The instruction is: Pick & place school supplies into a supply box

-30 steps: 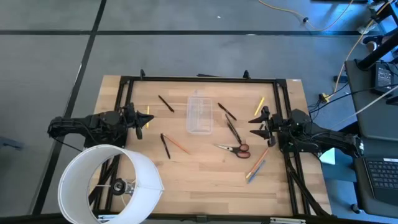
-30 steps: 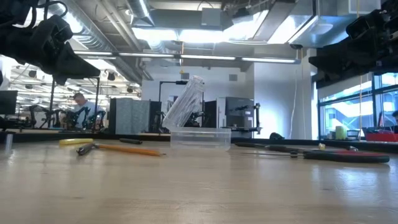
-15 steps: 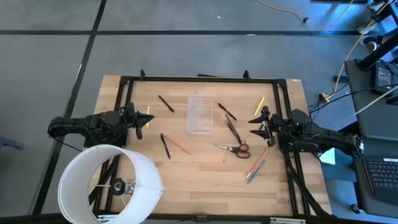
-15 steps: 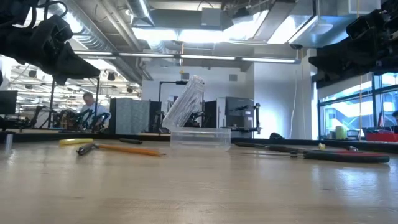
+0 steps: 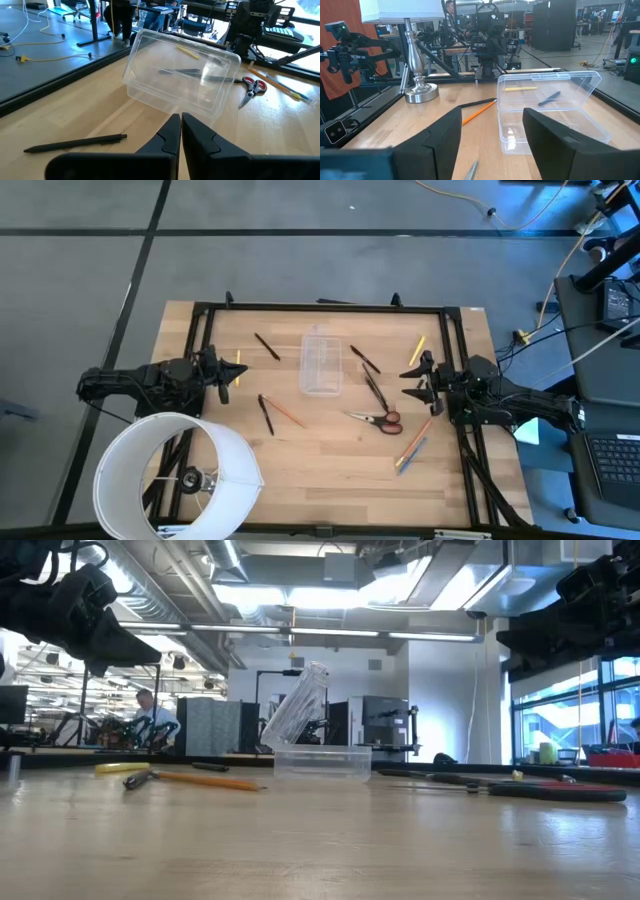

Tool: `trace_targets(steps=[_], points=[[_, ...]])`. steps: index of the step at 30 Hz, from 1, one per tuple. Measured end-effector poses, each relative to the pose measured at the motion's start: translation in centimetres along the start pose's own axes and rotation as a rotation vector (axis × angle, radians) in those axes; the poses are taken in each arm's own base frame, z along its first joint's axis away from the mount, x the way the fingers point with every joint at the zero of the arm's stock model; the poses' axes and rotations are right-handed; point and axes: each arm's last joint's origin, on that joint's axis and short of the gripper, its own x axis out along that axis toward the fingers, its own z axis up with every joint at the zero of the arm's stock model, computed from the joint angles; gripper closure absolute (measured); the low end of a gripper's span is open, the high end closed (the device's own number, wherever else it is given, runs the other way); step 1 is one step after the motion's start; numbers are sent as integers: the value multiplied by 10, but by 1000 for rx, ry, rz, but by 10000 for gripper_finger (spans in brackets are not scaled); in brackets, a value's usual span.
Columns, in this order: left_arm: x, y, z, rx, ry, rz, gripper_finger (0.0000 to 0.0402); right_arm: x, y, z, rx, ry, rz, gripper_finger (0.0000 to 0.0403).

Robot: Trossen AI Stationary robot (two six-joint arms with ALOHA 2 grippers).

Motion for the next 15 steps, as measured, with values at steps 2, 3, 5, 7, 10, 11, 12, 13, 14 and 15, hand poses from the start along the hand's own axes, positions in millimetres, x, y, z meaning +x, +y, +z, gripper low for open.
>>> trace_targets(steps=[2, 3, 5, 7, 10, 11, 12, 13, 14, 15], points=[[0, 0, 0, 0, 0, 0, 393, 0, 0, 0, 0, 0, 0, 187], [0, 0, 0, 0, 0, 0, 393, 0, 0, 0, 0, 0, 0, 187], [0, 0, 0, 0, 0, 0, 394, 0, 0, 0, 0, 0, 0, 187], [0, 0, 0, 0, 0, 0, 393, 0, 0, 0, 0, 0, 0, 187], [0, 0, 0, 0, 0, 0, 391, 0, 0, 0, 0, 0, 0, 187], [0, 0, 0, 0, 0, 0, 390, 0, 0, 0, 0, 0, 0, 187], [0, 0, 0, 0, 0, 0, 389, 0, 0, 0, 0, 0, 0, 187], [0, 0, 0, 0, 0, 0, 389, 0, 0, 0, 0, 0, 0, 187], [0, 0, 0, 0, 0, 0, 389, 0, 0, 0, 0, 0, 0, 187], [0, 0, 0, 0, 0, 0, 389, 0, 0, 0, 0, 0, 0, 187]])
